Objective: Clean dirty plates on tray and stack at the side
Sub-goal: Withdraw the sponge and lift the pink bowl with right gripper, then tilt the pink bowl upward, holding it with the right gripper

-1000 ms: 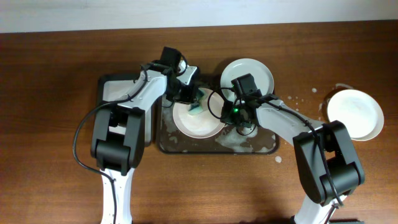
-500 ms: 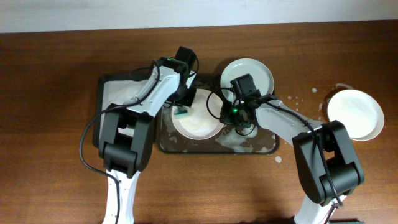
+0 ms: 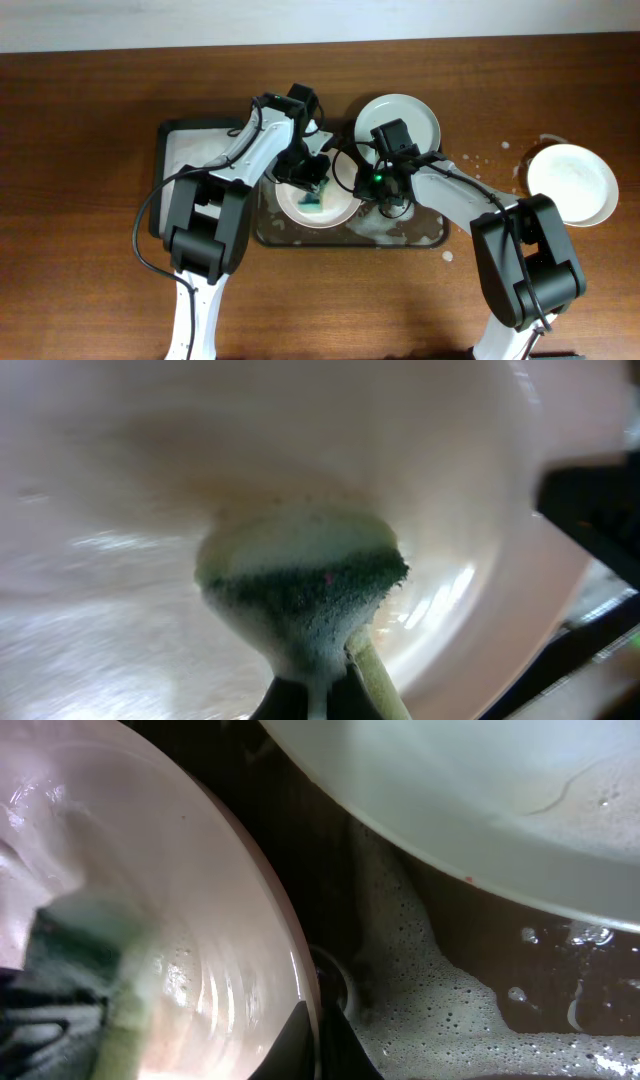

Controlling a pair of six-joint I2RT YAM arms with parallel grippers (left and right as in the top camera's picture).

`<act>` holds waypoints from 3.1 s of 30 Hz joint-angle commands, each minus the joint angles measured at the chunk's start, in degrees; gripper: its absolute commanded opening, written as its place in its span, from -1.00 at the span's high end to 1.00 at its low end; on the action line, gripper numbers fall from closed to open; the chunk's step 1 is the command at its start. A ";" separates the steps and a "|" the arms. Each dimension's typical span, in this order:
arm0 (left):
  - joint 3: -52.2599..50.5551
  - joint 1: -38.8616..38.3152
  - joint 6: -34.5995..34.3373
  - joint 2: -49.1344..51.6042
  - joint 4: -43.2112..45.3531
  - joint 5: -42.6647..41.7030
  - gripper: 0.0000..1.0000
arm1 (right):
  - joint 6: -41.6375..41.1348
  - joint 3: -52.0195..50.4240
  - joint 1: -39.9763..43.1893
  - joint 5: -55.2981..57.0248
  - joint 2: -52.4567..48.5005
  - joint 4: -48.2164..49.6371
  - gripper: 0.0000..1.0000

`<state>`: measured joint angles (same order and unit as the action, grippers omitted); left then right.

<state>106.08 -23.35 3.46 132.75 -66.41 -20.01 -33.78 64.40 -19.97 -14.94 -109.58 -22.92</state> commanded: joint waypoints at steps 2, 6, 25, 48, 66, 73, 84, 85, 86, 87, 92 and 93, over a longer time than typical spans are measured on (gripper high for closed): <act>2.69 1.38 2.64 1.38 -2.97 -5.73 0.99 | 0.59 0.28 -0.24 -1.05 -0.52 -0.39 0.92; 10.32 4.72 2.64 1.38 -10.23 -5.73 0.99 | 0.57 0.33 -0.24 -1.46 -0.50 -0.11 0.92; 25.29 10.23 0.17 1.40 -16.87 -0.52 1.00 | 8.50 0.55 0.11 30.16 29.97 -11.82 0.92; 20.15 9.60 -0.90 1.40 -13.31 -0.52 0.99 | 7.85 -0.13 -24.37 89.77 28.74 -26.03 0.92; 20.15 9.60 -0.87 1.40 -13.14 -0.50 0.99 | 7.82 -0.87 -24.28 88.70 22.95 -33.75 0.92; 20.15 9.60 -0.87 1.40 -13.14 -0.50 1.00 | 7.85 -0.87 -24.28 88.70 22.95 -34.86 0.92; 20.15 9.60 -0.87 1.40 -13.11 -0.50 0.99 | 7.89 -0.87 -24.28 88.83 22.95 -34.97 0.92; 20.15 9.60 -0.87 1.40 -13.11 -0.50 1.00 | 7.89 -0.87 -24.28 89.07 22.95 -34.95 0.92; 20.15 9.60 -0.87 1.40 -13.11 -0.50 1.00 | 8.07 -0.87 -24.28 89.18 22.95 -34.95 0.92; 20.15 9.60 -0.87 1.40 -13.11 -0.50 0.99 | 8.33 -0.85 -24.28 89.20 22.95 -34.95 0.92; 20.15 9.60 -0.87 1.40 -12.92 -0.50 0.99 | 11.06 -0.85 -24.28 96.56 22.95 -34.93 0.92; 20.15 9.60 -0.87 1.40 -12.87 -0.50 0.99 | 11.08 -0.85 -24.28 99.41 22.95 -34.86 0.92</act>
<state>126.56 -13.65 3.38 134.47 -79.64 -20.56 -23.55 63.75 -43.99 74.15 -86.43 -57.69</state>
